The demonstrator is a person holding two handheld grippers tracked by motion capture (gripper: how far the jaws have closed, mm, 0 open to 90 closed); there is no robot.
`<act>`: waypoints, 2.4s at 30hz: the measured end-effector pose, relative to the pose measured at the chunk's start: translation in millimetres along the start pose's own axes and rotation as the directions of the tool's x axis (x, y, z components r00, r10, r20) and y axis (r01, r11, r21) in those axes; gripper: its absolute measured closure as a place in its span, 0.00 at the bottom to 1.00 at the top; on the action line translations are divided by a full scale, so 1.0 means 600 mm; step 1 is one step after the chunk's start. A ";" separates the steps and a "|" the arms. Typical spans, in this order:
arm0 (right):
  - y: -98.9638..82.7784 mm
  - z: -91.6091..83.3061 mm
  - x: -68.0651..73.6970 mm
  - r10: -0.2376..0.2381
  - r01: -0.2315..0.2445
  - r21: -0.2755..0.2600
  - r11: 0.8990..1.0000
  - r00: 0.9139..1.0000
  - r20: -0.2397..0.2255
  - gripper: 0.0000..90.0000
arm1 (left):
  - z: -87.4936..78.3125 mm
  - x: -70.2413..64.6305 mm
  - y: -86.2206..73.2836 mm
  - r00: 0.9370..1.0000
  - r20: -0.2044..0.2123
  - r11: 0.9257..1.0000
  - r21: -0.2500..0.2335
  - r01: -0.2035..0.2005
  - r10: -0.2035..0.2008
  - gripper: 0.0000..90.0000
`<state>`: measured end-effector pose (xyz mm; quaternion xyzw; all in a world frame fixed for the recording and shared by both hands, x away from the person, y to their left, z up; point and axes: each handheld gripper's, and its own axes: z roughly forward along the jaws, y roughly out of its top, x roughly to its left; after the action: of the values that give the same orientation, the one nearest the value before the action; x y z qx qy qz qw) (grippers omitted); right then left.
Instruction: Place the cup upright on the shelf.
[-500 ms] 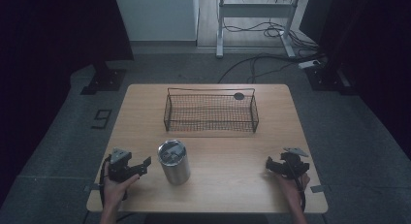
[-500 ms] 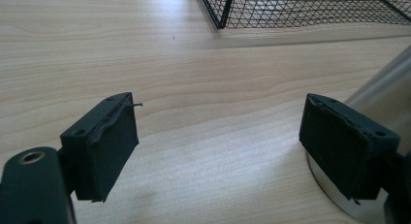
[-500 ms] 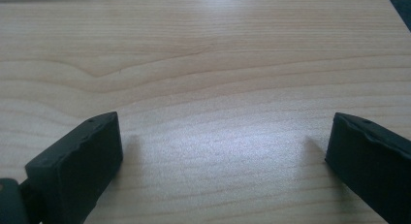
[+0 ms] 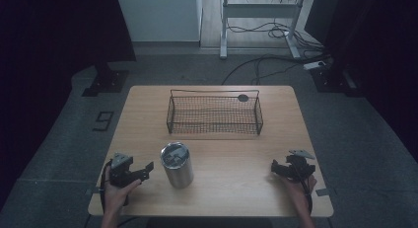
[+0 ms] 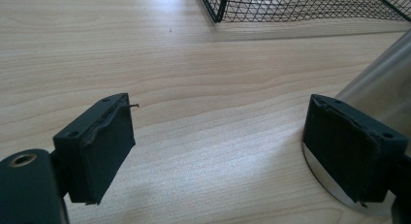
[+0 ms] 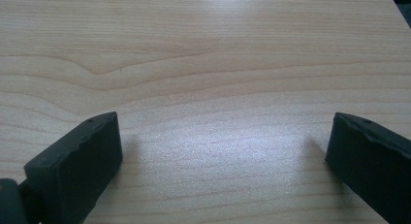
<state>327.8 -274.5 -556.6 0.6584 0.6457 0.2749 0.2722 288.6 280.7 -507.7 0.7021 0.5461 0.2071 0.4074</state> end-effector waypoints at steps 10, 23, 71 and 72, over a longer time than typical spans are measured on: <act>0.000 0.000 -0.001 0.007 -0.007 -0.002 1.000 1.000 0.007 0.00 | -0.030 -0.033 0.010 0.999 0.032 0.998 -0.063 -0.024 0.026 0.11; 0.000 0.000 -0.001 0.008 -0.008 -0.002 1.000 1.000 0.007 0.00 | -0.053 -0.063 0.014 0.988 0.138 0.993 -0.107 -0.051 0.065 0.10; 0.000 0.000 -0.001 0.013 -0.013 0.000 1.000 1.000 0.011 0.00 | 0.048 -0.192 0.052 0.955 0.150 0.966 -0.083 -0.244 0.255 0.04; 0.000 0.000 -0.001 0.013 -0.013 0.000 1.000 1.000 0.011 0.00 | 0.048 -0.192 0.052 0.955 0.150 0.966 -0.083 -0.244 0.255 0.04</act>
<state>327.4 -275.4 -556.7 0.6640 0.6399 0.2731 0.2741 291.6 160.7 -482.0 0.7663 0.4120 0.2175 0.4424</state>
